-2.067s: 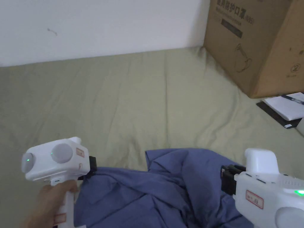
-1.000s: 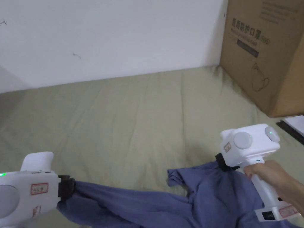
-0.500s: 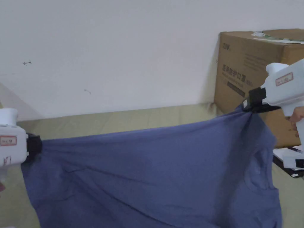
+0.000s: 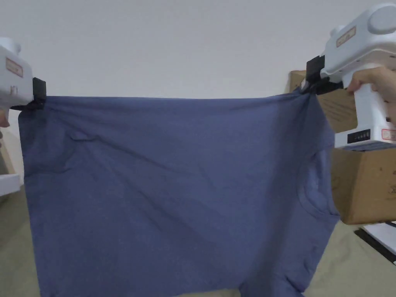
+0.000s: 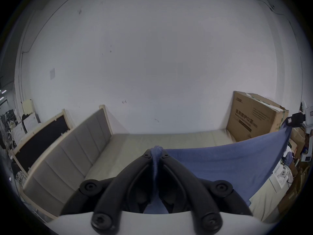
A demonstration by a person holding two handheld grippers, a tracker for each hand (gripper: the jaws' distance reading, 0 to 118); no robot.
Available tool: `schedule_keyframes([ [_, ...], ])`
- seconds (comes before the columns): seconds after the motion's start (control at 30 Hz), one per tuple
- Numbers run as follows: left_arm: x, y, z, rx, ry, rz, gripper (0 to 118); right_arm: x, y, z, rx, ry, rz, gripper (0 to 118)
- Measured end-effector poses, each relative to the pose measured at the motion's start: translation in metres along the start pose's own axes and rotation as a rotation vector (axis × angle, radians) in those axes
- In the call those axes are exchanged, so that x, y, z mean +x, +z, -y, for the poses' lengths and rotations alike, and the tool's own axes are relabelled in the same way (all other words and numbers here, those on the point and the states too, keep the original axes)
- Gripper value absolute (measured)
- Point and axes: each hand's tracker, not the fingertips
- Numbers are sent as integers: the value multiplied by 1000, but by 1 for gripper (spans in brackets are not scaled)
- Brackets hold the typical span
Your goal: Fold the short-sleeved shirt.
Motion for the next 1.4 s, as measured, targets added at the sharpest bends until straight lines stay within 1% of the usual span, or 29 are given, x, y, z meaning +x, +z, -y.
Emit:
schedule_keyframes([
  [0.03, 0, -5, -11, 0, -29, -18, 2, 3, -10, -17, 4, -6, -13, 5],
  [0.1, -5, -16, -37, 23, -37, -33, 2, -10, -16, -42, 31, -10, -22, 5],
  [0.13, -7, -20, -47, 35, -36, -39, 2, -17, -17, -52, 50, 15, -21, 5],
  [0.17, -10, -25, -59, 49, -14, -42, 2, -15, -27, -71, 64, 35, -15, 5],
  [0.27, -18, -38, -90, 73, 15, -50, 2, -28, -36, -107, 82, 47, -19, 5],
  [0.3, -19, -42, -100, 80, -3, -66, 2, -45, -24, -105, 92, 47, -23, 5],
  [0.37, -19, -50, -115, 103, -43, -97, 2, -56, -23, -122, 118, 59, -32, 5],
  [0.4, -13, -41, -114, 117, -46, -101, 2, -62, -24, -129, 137, 74, -32, 5],
  [0.47, -13, -50, -126, 121, -55, -106, 2, -72, -26, -143, 155, 96, -24, 5],
  [0.63, -5, -78, -129, 153, -56, -144, 2, -84, -50, -152, 153, 120, -16, 5],
  [0.67, -10, -101, -130, 159, -54, -146, 2, -82, -61, -148, 147, 125, -8, 5],
  [0.77, -6, -136, -100, 161, -18, -130, 2, -71, -98, -127, 113, 140, -7, 5],
  [0.87, -4, -196, -56, 64, -26, -113, 2, -50, -151, -93, 4, 90, -6, 5],
  [0.9, -1, -217, -35, 22, -33, -106, 2, -42, -172, -78, -41, 70, 1, 5],
  [1.0, 7, -266, 33, -114, -21, -92, 2, -23, -227, -23, -150, 48, 35, 5],
  [1.07, 13, -295, 82, -174, 6, -95, 2, -11, -268, 18, -250, 54, 42, 5],
  [1.1, 16, -311, 108, -215, 9, -100, 2, 3, -296, 33, -291, 49, 53, 5],
  [1.17, 21, -338, 156, -298, 17, -93, 2, 18, -332, 74, -371, 10, 76, 5],
  [1.27, 28, -363, 220, -411, 4, -114, 2, 41, -375, 130, -464, -57, 102, 5],
  [1.4, 28, -368, 276, -492, 44, -117, 2, 59, -400, 193, -567, -86, 114, 5],
])
